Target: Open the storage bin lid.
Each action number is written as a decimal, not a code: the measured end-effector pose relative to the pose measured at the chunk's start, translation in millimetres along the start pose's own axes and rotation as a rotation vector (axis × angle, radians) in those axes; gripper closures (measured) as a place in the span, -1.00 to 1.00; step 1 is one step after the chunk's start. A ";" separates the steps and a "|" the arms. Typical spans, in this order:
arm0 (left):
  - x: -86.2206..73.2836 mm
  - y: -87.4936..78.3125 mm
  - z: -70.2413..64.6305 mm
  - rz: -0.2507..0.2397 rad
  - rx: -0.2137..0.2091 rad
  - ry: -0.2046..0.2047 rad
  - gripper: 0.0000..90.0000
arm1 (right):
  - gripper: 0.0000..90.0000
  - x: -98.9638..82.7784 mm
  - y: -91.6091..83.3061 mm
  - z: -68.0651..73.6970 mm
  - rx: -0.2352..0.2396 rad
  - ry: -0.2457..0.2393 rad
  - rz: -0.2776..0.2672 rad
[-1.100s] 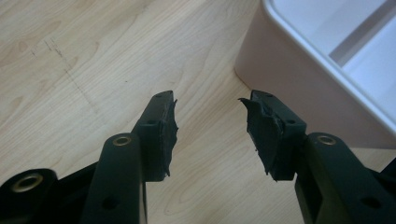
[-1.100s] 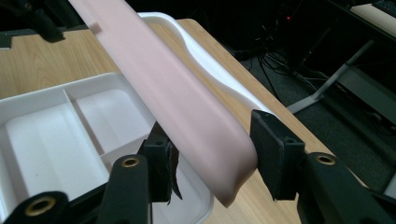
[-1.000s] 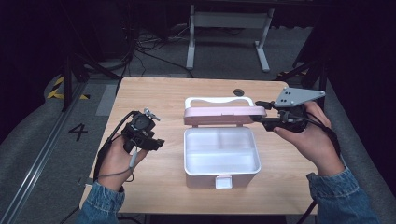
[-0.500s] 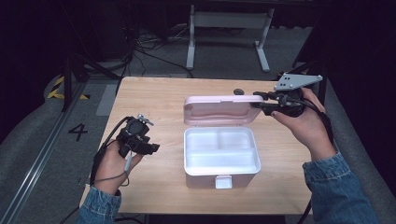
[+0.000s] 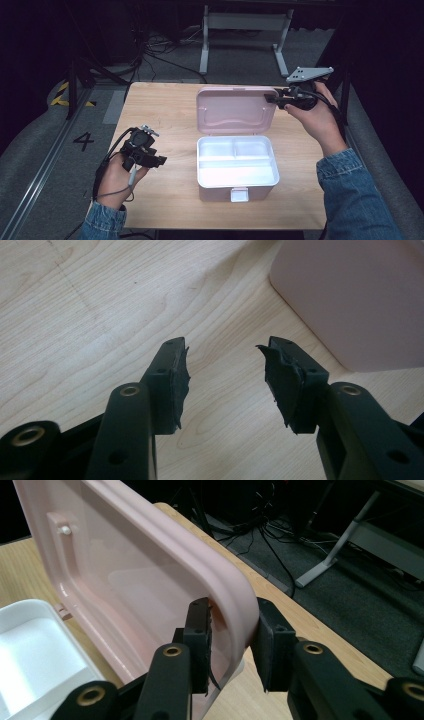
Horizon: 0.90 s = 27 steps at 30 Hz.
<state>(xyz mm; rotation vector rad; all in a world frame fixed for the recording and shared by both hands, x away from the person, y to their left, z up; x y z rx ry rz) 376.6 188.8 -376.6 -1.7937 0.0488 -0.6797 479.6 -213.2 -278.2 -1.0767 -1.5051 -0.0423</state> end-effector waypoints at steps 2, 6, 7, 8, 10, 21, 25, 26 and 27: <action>0.0 0.8 1.5 0.003 0.002 0.001 0.15 | 0.57 -1.8 6.3 -4.7 -0.002 0.013 -0.003; -0.5 2.0 4.1 0.002 -0.007 0.000 0.15 | 0.56 -6.2 18.2 -13.9 0.003 0.054 0.002; -0.7 2.1 4.3 0.003 -0.014 0.003 0.15 | 0.56 -7.9 20.6 -16.5 0.001 0.076 0.015; -1.0 2.1 4.6 0.002 -0.025 0.010 0.15 | 0.56 -8.6 21.8 -18.0 0.001 0.089 0.020; -1.7 2.4 4.6 0.001 -0.037 0.000 0.15 | 0.55 -11.0 24.7 -21.8 0.001 0.108 0.038; -2.2 3.7 5.2 0.007 -0.038 0.003 0.15 | 0.44 -28.9 54.3 -34.0 -0.023 0.112 0.126; -2.8 3.3 5.7 0.005 -0.037 0.003 0.15 | 0.43 -38.8 65.2 -35.6 -0.025 0.119 0.157; -2.9 2.8 6.0 0.004 -0.035 0.004 0.15 | 0.42 -40.9 66.7 -35.6 -0.027 0.115 0.171; -3.2 2.4 6.1 0.003 -0.036 0.003 0.15 | 0.42 -43.5 69.2 -36.2 -0.029 0.109 0.177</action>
Point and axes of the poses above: each handheld gripper's, and its own axes: y roughly forward along the jaws, x roughly out of its top, z roughly to its left, the point moved 3 cm from there along y, roughly forward along the jaws, and after that the axes turned 10 degrees about -y, right-handed, at the moved point
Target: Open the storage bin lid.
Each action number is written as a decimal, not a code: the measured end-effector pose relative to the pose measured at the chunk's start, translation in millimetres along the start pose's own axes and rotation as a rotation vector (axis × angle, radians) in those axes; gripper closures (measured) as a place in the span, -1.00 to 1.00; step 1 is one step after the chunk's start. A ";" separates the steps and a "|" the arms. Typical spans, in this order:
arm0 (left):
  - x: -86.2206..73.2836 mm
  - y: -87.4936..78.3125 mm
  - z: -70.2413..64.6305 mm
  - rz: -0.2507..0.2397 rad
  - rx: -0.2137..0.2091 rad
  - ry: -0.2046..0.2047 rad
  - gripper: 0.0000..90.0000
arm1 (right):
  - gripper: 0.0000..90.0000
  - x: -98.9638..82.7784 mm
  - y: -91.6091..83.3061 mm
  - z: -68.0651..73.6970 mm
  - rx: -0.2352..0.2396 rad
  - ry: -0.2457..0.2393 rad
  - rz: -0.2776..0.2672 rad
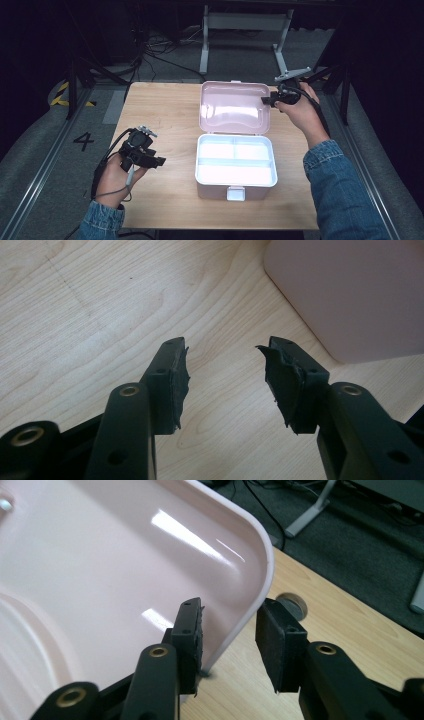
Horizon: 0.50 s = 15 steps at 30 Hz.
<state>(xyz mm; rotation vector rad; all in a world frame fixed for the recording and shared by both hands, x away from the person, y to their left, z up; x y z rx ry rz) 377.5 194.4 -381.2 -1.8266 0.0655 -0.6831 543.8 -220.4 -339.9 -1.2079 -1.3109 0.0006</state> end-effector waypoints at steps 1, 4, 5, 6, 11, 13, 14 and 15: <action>-0.1 -0.1 0.1 -0.001 0.000 0.000 0.15 | 0.42 -2.8 3.2 -0.3 0.005 0.005 0.010; -0.5 -0.5 1.0 -0.001 0.001 0.000 0.15 | 0.42 -9.6 10.4 -1.2 0.010 0.016 0.029; -0.6 -0.6 1.2 -0.001 0.000 -0.001 0.15 | 0.42 -12.6 13.3 -1.6 0.007 0.014 0.040; -0.6 -0.7 1.3 -0.002 -0.001 -0.001 0.15 | 0.42 -15.2 15.9 -1.2 0.019 0.025 0.043; -0.6 -0.9 1.4 -0.004 0.001 0.001 0.15 | 0.43 -25.8 25.9 -1.1 0.027 0.032 0.069; -0.7 -1.0 1.5 -0.005 -0.001 0.000 0.15 | 0.43 -28.3 27.9 -1.1 0.029 0.034 0.076; -0.8 -1.2 1.6 -0.006 -0.001 0.000 0.15 | 0.43 -29.3 28.7 -0.8 0.030 0.034 0.081; -0.9 -1.5 1.6 -0.006 -0.001 -0.001 0.15 | 0.42 -30.1 29.4 -0.5 0.030 0.035 0.083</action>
Point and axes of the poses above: each handheld gripper's, and its own axes: y roughly forward along the jaws, x roughly out of its top, z roughly to its left, the point moved 3 cm from there along y, roughly forward along the jaws, and after that the axes turned 10 degrees about -y, right-handed, at the moved point
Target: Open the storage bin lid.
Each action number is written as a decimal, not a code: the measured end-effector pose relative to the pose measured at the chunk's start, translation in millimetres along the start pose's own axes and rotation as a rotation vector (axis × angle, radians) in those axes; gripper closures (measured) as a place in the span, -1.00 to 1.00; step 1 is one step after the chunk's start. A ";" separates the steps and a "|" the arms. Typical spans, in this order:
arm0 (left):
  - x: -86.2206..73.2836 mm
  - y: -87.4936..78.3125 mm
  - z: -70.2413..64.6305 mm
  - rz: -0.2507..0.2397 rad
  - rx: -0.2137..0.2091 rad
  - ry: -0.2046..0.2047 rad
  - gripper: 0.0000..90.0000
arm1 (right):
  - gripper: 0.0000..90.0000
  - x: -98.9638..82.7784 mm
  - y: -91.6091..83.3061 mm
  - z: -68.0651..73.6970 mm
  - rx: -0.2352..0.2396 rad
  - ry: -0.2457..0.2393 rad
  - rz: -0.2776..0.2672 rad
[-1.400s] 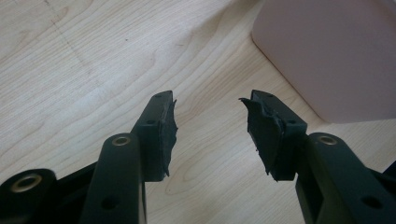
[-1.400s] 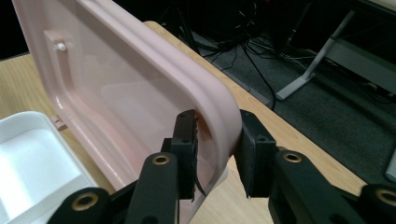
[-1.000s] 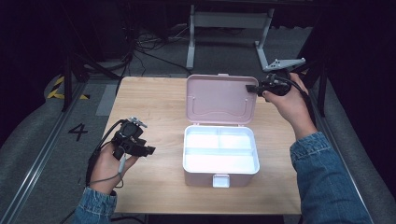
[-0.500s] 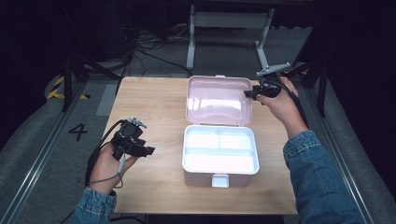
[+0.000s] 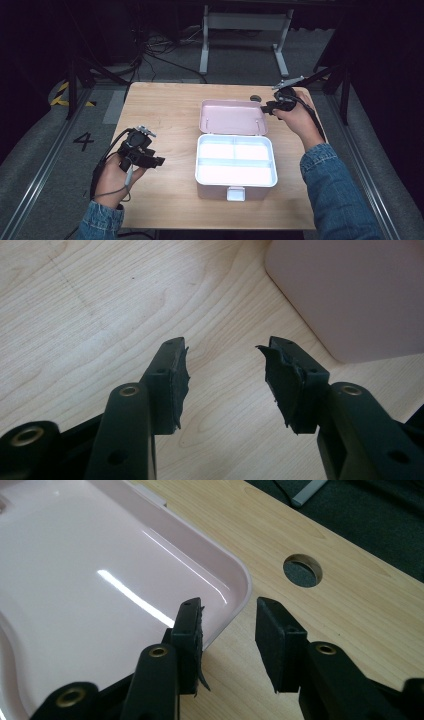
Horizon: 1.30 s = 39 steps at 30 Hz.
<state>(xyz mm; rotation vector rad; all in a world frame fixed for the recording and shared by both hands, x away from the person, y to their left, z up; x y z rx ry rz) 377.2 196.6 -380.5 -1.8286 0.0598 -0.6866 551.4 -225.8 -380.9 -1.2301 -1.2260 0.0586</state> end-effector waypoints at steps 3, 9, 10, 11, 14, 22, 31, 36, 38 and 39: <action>0.0 -0.7 0.6 -0.001 0.000 0.003 0.15 | 0.42 -0.8 0.3 0.6 -0.001 0.002 0.001; -0.3 -2.0 1.1 -0.008 -0.003 -0.002 0.14 | 0.35 2.5 -14.7 2.7 -0.006 0.003 -0.037; -0.5 -2.5 1.5 -0.011 -0.002 -0.001 0.14 | 0.35 3.1 -19.1 3.2 -0.007 0.001 -0.043; -0.8 -4.0 2.9 -0.013 0.001 0.002 0.14 | 0.34 3.4 -23.7 3.6 -0.010 -0.004 -0.050; -1.6 -6.2 3.9 -0.018 0.001 0.004 0.14 | 0.31 3.7 -34.1 6.0 -0.010 -0.008 -0.065; -8.0 -13.5 6.9 -0.042 0.001 -0.001 0.13 | 0.23 -9.2 -78.9 20.4 0.009 -0.035 -0.125; -17.1 -14.3 13.1 -0.041 0.020 0.008 0.08 | 0.16 -41.1 -112.2 28.1 0.027 -0.025 -0.148; -25.5 -15.0 20.4 -0.065 0.023 0.006 0.00 | 0.12 -61.5 -124.5 31.2 0.029 -0.026 -0.144; -27.8 -15.6 24.1 -0.065 0.028 -0.008 0.00 | 0.11 -68.2 -129.0 32.3 0.033 -0.019 -0.148; -29.1 -15.5 27.2 -0.068 0.029 -0.012 0.00 | 0.11 -72.1 -131.1 32.8 0.034 -0.016 -0.146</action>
Point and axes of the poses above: each handheld gripper's, and its own axes: y roughly forward along the jaws, x roughly out of its top, z roughly to its left, the point moved 3 cm from there along y, roughly forward along the jaws, and after that the axes turned 10 degrees about -y, right-handed, at the moved point
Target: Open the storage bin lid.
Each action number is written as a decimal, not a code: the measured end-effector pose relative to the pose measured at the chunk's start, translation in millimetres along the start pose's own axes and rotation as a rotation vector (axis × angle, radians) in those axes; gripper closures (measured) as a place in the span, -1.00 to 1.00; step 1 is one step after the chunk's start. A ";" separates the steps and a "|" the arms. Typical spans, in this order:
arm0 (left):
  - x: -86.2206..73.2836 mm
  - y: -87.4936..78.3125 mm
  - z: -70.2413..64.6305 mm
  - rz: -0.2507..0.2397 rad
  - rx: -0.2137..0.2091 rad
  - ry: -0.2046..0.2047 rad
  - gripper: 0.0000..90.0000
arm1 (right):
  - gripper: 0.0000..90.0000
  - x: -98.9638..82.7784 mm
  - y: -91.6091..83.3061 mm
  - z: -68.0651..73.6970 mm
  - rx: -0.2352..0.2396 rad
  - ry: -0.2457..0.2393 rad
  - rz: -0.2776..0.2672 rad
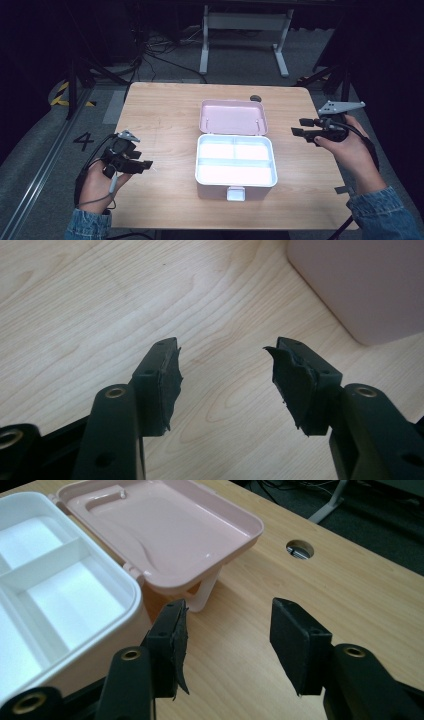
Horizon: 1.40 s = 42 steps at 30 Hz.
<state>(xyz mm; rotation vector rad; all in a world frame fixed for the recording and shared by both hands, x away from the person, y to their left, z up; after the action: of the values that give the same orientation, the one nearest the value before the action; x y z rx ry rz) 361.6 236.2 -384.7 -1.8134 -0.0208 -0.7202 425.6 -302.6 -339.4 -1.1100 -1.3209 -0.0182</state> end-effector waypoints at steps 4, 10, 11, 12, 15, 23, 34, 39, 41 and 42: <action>-5.2 0.3 6.3 -0.003 0.013 0.011 -0.02 | 0.10 -14.4 -8.7 3.2 0.001 0.007 0.018; -11.3 3.1 19.4 0.004 0.040 -0.024 -0.01 | 0.08 -41.2 -16.8 5.4 0.000 0.046 0.053; -12.7 4.5 21.8 0.009 0.043 -0.030 -0.01 | 0.08 -41.2 -16.8 5.4 0.000 0.046 0.053; -13.7 5.6 23.6 0.013 0.048 -0.034 -0.01 | 0.07 -46.8 -17.5 5.2 -0.001 0.052 0.062; -16.9 8.8 28.6 0.019 0.048 -0.040 0.01 | 0.06 -60.2 -19.3 4.8 0.000 0.074 0.088; -23.5 17.6 39.6 0.029 0.056 -0.059 0.02 | 0.01 -89.2 -23.4 13.7 0.015 0.097 0.131; -34.4 27.9 53.4 0.052 0.085 -0.075 -0.04 | -0.08 -135.1 -15.6 15.8 0.026 0.147 0.140; -36.9 32.8 57.6 0.047 0.088 -0.085 -0.04 | -0.08 -153.1 -9.4 13.8 0.013 0.141 0.186; -37.5 35.4 58.4 0.048 0.090 -0.087 -0.04 | -0.08 -159.1 -6.4 11.9 -0.005 0.147 0.186; -37.7 36.4 59.0 0.050 0.094 -0.083 -0.04 | -0.09 -162.2 -4.5 11.1 -0.014 0.151 0.184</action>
<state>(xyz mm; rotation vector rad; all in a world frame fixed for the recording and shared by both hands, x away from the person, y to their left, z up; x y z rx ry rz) 371.1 286.4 -444.9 -1.7463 -0.0631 -0.5990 362.2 -388.3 -462.3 -1.2144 -1.0827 0.0247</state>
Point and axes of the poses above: each handheld gripper's, and its own axes: y roughly forward along the jaws, x roughly out of its top, z roughly to its left, the point moved 3 cm from there along y, roughly forward along the jaws, and after that the axes turned 10 degrees about -y, right-handed, at the moved point
